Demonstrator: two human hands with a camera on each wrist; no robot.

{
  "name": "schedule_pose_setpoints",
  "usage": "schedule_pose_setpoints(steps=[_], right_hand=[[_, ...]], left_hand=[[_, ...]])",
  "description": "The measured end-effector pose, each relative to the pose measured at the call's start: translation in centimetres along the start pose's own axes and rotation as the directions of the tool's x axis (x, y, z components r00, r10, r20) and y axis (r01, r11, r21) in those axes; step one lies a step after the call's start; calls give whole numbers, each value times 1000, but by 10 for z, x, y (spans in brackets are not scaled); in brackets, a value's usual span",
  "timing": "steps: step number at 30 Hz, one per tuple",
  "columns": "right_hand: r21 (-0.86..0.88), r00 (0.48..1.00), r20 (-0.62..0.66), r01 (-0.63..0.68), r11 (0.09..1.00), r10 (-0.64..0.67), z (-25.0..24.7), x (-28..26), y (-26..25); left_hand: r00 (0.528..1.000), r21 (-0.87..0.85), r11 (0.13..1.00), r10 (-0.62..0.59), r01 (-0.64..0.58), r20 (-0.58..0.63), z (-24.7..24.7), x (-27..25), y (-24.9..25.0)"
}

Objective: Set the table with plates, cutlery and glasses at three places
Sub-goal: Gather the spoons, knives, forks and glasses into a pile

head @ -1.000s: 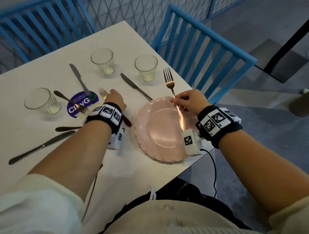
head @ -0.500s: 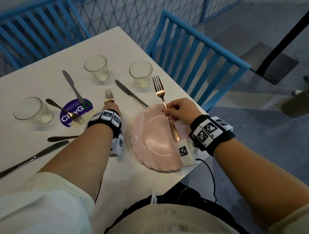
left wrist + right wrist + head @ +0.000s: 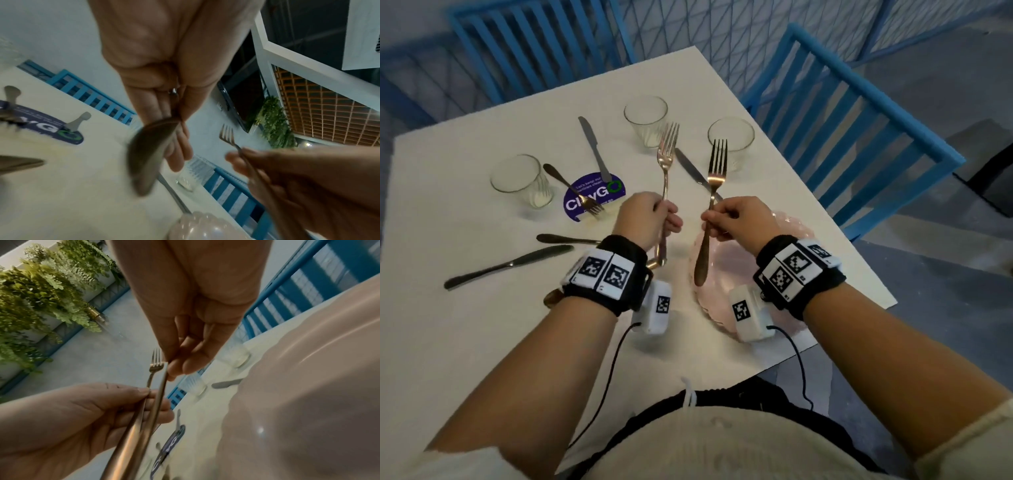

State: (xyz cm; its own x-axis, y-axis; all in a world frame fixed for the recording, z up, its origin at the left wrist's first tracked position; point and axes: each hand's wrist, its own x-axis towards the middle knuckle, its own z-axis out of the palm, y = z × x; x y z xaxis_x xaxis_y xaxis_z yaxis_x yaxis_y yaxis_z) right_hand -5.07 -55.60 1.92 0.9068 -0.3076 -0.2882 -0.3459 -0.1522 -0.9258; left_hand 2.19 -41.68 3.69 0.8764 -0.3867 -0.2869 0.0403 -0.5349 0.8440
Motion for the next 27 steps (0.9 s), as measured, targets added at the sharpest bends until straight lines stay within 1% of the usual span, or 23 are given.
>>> schedule_pose_setpoints(steps=[3, 6, 8, 11, 15, 18, 19, 21, 24, 27], right_hand=[[50, 997, 66, 23, 999, -26, 28, 1, -5], [17, 988, 139, 71, 997, -73, 56, 2, -9], [5, 978, 187, 91, 996, -90, 74, 1, -11], [31, 965, 244, 93, 995, -98, 101, -4, -17], [-13, 943, 313, 125, 992, -114, 135, -9, -27], [6, 949, 304, 82, 997, -80, 144, -5, -25], [-12, 951, 303, 70, 997, -63, 147, -4, -25], [-131, 959, 280, 85, 988, -45, 151, 1, -22], [-344, 973, 198, 180, 922, -117, 158, 16, -18], [-450, 971, 159, 231, 863, -177, 168, 39, -25]], left_hand=[[999, -46, 998, -52, 52, -3, -9, -21, -17], [997, -135, 988, -80, 77, -20, -20, -41, -32], [992, -173, 980, -105, 93, -67, -28, -53, -41], [985, -226, 970, -118, 89, -122, -39, -67, -55], [967, -279, 957, -145, 84, -208, -59, -84, -75], [949, -344, 933, -197, 105, -244, -72, -86, -85], [938, -359, 926, -220, 114, -269, -79, -88, -89], [918, -365, 923, -246, 123, -312, -95, -91, -95], [901, -364, 923, -259, 124, -349, -113, -94, -101], [888, -371, 919, -277, 134, -366, -125, -92, -104]])
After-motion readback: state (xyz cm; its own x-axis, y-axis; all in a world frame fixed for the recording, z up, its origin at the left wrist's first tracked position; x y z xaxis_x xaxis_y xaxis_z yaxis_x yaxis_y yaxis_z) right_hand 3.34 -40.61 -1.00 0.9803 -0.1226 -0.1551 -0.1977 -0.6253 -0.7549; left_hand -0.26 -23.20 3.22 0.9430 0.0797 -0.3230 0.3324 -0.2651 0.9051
